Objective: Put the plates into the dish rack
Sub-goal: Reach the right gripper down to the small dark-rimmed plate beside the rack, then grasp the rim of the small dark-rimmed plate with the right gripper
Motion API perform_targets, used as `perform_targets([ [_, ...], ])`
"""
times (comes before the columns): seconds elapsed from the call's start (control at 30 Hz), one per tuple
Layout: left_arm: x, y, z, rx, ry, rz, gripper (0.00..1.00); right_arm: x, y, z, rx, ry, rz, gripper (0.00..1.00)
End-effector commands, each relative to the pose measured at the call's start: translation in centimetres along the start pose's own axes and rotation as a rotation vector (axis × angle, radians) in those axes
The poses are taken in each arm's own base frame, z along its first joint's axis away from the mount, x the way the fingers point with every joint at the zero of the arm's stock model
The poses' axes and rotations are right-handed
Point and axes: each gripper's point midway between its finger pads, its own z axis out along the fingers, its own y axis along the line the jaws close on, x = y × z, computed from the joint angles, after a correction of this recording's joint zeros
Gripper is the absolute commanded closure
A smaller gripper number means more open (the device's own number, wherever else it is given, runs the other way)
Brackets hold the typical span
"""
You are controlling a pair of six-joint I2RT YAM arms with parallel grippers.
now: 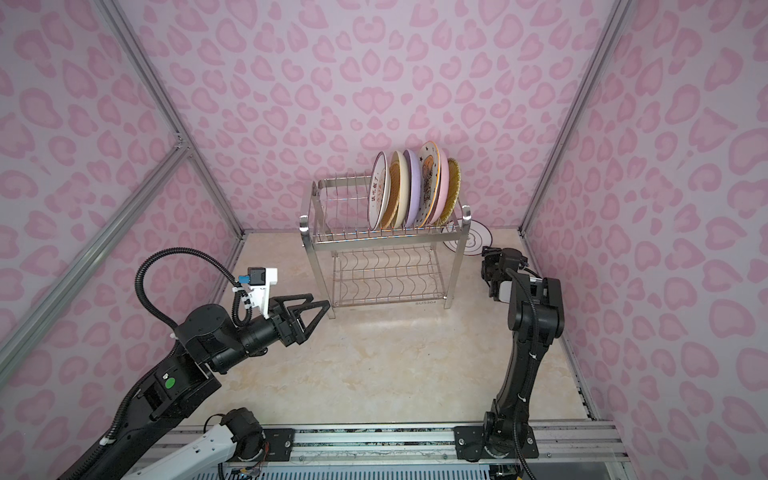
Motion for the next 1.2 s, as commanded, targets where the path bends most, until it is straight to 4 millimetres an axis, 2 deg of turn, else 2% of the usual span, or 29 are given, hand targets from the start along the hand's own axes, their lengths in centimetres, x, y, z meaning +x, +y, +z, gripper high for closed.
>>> perform_targets([
  [0.0,-0.9,-0.6,0.0,0.021,-0.039,0.003,0.03,0.4,-1.3,0.9,0.036,0.018,0.009,0.38],
  [0.2,-0.9,-0.3,-0.1,0.010,-0.042,-0.005,0.03,1.2,-1.6,2.7,0.057,0.047,0.026,0.41],
  [0.23,-0.9,-0.2,0.0,0.007,-0.042,-0.006,0.03,1.2,-1.1,2.8,0.047,0.050,0.028,0.42],
  [0.27,-0.9,-0.2,0.0,0.006,-0.044,-0.007,0.03,1.2,-1.8,3.2,0.056,0.051,0.034,0.43],
  [0.4,-0.8,0.0,-0.1,-0.002,-0.047,-0.010,0.03,1.6,-2.2,4.3,0.066,0.062,0.041,0.46],
  [0.67,-0.7,0.5,-0.1,-0.020,-0.049,-0.007,0.03,2.3,-2.8,5.1,0.069,0.059,0.049,0.51],
  [0.9,-0.6,0.6,0.1,-0.025,-0.042,-0.004,0.03,2.5,-3.9,5.4,0.064,0.055,0.067,0.68],
  [1.17,-0.5,0.7,-0.3,-0.027,-0.049,0.000,0.03,2.5,-3.8,5.4,0.049,0.047,0.070,0.82],
])
